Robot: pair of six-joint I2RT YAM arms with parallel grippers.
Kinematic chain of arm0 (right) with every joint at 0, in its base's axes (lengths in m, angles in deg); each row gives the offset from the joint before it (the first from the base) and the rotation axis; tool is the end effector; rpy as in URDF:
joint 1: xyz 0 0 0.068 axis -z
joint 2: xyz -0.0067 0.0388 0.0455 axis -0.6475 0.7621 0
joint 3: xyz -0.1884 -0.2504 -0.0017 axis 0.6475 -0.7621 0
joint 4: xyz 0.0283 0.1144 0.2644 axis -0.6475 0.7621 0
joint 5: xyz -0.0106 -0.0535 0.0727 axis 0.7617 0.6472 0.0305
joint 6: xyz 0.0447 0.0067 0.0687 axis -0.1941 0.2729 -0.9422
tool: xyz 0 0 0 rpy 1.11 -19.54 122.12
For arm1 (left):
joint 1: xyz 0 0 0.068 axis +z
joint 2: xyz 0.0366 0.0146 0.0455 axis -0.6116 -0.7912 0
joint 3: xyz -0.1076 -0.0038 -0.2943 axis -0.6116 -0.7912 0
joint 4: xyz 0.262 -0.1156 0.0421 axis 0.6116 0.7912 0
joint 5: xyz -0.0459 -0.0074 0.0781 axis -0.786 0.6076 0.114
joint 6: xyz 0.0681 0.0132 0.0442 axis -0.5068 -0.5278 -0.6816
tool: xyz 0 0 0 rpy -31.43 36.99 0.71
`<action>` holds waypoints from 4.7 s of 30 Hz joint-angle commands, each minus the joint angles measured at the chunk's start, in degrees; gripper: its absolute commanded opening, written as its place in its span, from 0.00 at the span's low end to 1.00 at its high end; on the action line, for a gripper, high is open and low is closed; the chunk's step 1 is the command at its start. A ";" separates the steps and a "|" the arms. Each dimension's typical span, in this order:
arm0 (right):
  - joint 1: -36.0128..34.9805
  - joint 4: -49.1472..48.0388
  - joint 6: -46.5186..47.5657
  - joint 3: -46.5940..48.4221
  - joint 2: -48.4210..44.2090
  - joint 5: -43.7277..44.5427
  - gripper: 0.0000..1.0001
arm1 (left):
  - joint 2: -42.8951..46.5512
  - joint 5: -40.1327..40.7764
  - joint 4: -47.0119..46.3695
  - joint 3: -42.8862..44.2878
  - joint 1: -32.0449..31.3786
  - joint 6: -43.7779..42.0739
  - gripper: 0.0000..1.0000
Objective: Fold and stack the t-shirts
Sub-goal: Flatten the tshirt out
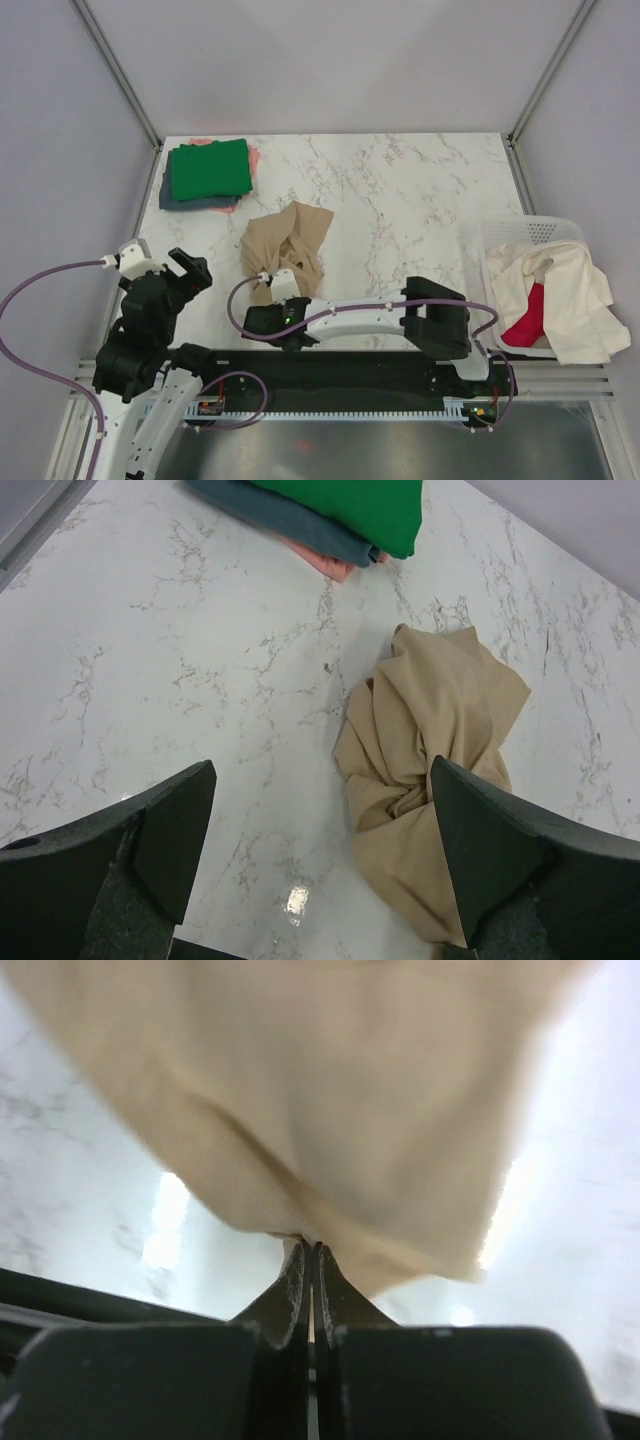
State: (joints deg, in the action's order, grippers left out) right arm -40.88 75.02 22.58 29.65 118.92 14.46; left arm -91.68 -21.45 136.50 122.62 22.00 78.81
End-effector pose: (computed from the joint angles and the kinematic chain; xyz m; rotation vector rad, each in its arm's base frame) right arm 0.1114 0.4604 0.1624 -0.3629 2.4598 0.1012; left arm 0.0791 0.0094 0.3317 -0.5598 1.8371 -0.1338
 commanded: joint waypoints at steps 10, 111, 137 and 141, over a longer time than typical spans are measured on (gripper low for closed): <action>5.02 39.61 -11.94 -8.37 -58.29 22.03 0.00 | -2.27 -7.56 -4.87 1.06 0.59 -3.10 0.92; 48.72 -10.44 78.73 24.12 -55.43 24.64 0.00 | -40.23 -30.33 -4.80 66.45 8.94 -13.84 0.02; 6.53 -47.57 24.09 -25.11 -27.58 -26.31 0.84 | -40.87 -25.50 -6.45 20.49 8.94 -15.24 0.02; 3.81 -45.02 23.56 -21.48 -23.69 -25.78 0.84 | -38.76 -25.41 -6.89 17.07 8.94 -14.54 0.02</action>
State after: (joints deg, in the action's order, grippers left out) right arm -35.72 31.87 48.33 3.53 95.14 -14.00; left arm -132.29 -48.20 132.15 141.16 30.63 64.67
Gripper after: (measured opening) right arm 0.840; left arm 0.026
